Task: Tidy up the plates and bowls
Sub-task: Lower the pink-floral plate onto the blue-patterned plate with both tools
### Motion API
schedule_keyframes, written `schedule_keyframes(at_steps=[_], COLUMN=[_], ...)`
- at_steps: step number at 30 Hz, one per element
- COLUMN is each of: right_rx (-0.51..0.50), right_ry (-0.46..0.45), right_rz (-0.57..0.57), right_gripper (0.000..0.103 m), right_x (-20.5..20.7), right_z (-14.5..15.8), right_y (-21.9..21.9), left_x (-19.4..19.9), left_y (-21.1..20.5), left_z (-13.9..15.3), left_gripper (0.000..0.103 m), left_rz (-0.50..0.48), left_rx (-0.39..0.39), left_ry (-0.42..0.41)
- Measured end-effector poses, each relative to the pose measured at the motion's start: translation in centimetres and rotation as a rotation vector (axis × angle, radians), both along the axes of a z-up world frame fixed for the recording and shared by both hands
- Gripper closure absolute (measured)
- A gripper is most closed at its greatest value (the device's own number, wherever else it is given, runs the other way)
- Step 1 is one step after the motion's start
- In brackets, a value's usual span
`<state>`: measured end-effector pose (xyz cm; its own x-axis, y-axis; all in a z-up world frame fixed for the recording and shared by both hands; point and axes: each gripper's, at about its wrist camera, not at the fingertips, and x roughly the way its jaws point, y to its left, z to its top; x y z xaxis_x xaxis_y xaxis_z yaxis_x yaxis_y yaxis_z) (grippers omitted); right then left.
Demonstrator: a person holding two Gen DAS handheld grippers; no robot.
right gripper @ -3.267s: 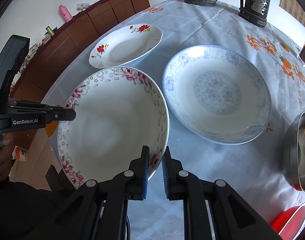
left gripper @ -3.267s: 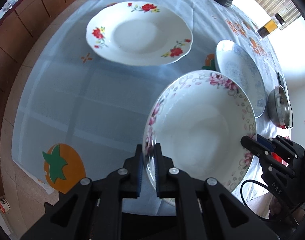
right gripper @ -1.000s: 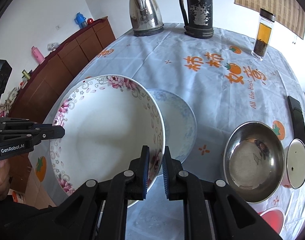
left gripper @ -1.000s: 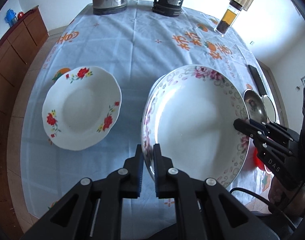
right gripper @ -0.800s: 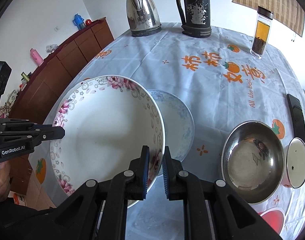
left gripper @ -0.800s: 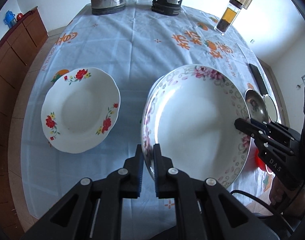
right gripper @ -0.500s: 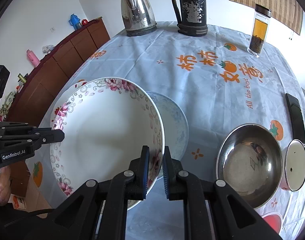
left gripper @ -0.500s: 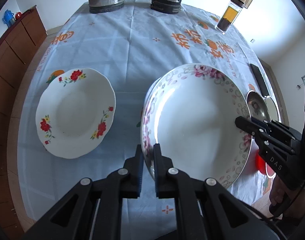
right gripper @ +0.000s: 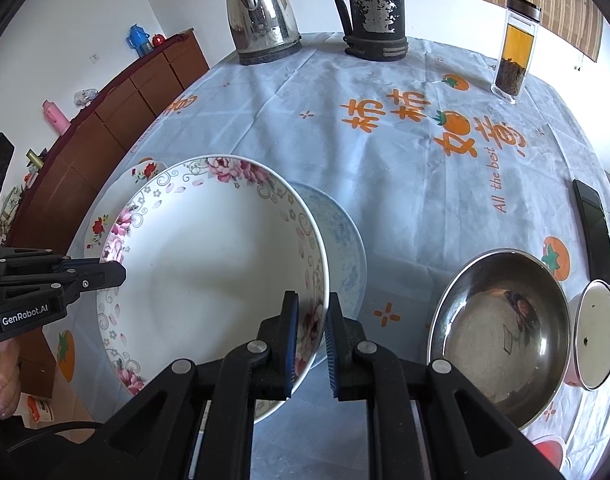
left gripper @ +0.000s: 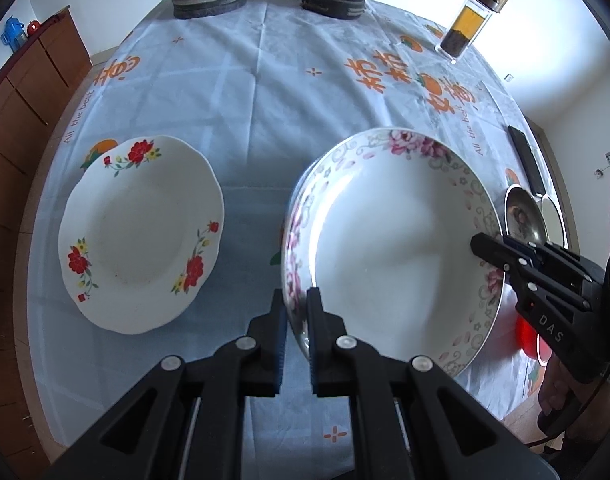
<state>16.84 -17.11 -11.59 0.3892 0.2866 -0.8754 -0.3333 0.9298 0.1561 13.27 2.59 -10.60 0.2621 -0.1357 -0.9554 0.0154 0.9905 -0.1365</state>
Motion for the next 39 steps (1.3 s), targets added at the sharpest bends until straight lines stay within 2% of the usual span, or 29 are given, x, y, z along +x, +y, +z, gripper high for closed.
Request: schedule_keyframes(at_steps=[39], right_rx=[-0.018], right_ry=[0.045], right_rz=[-0.013], right_gripper=[0.089], right_x=[2.7], right_z=[-2.3], right_y=[-0.1], left_x=[2.5], left_y=[-0.7], left_z=[-2.4], left_gripper=[0.097], left_rz=[0.003], left_rx=[0.021], left_ry=[0.040])
